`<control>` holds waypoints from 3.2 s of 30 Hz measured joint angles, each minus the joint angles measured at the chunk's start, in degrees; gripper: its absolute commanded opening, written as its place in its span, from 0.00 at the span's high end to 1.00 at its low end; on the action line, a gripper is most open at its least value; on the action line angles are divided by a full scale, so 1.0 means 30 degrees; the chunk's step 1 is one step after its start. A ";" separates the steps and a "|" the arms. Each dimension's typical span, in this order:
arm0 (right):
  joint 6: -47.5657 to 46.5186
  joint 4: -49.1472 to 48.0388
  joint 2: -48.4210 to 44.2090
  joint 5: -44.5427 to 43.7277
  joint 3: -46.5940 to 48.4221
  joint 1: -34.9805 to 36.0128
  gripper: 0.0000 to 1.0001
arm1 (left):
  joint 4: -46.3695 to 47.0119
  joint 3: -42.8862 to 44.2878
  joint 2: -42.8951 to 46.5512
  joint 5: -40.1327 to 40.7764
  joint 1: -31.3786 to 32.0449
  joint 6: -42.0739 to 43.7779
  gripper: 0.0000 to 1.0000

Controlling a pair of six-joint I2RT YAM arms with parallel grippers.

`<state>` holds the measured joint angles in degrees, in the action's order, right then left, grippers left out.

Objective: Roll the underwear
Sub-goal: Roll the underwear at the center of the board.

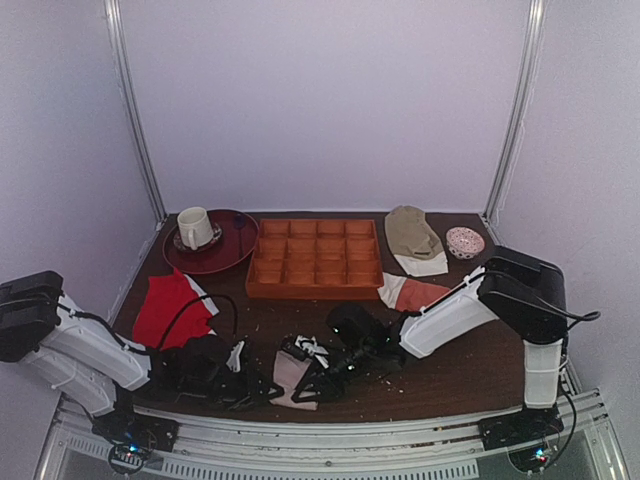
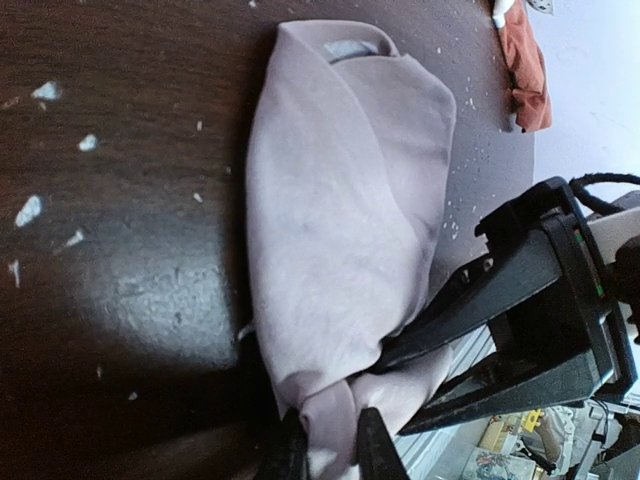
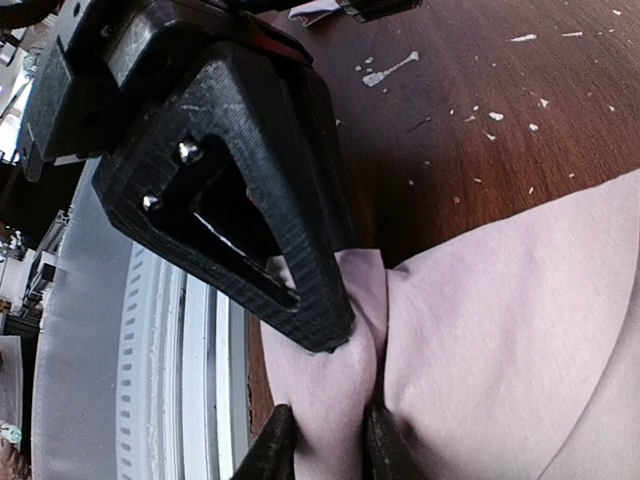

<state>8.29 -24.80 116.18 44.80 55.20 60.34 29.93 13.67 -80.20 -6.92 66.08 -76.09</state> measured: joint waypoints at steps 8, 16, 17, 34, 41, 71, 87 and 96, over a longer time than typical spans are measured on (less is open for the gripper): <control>-0.0488 0.1508 -0.1151 -0.2557 -0.0146 0.0576 0.66 | -0.0029 0.0007 0.0000 0.0000 0.0007 0.0007 1.00; -0.1209 0.2586 -0.3198 -0.6258 -0.0867 0.1202 0.59 | -0.0146 0.0051 0.0000 0.0000 0.0007 0.0007 1.00; -0.1377 0.2696 -0.3402 -0.6732 -0.0874 0.1384 0.59 | -0.0160 0.0058 0.0000 0.0000 0.0007 0.0007 1.00; -0.5646 0.2091 -0.3810 -1.3362 -0.1020 0.5034 0.53 | -0.0284 0.0255 -0.0168 -0.0160 0.0007 0.0007 1.00; -0.6550 0.2055 -0.2754 -1.3879 -0.0583 0.5034 0.56 | -0.0284 0.0255 -0.0168 -0.0204 0.0007 0.0007 1.00; -0.8837 0.1610 -0.2069 -1.7857 -0.0452 0.6535 1.00 | -0.0131 0.0255 -0.0277 -0.0255 0.0007 0.0000 1.00; -0.6302 0.0299 -0.2076 -1.6094 -0.1027 0.6098 1.00 | -0.4422 0.0153 0.4102 -0.0226 -0.2463 0.0576 0.55; -0.5581 -0.0219 -0.2076 -1.5344 -0.1231 0.5945 1.00 | -0.5996 0.1341 0.4146 -0.1202 -0.4940 0.2608 0.61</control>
<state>-8.45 -25.45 109.95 -1.23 51.51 78.17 11.94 17.69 -67.77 -10.52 51.27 -68.27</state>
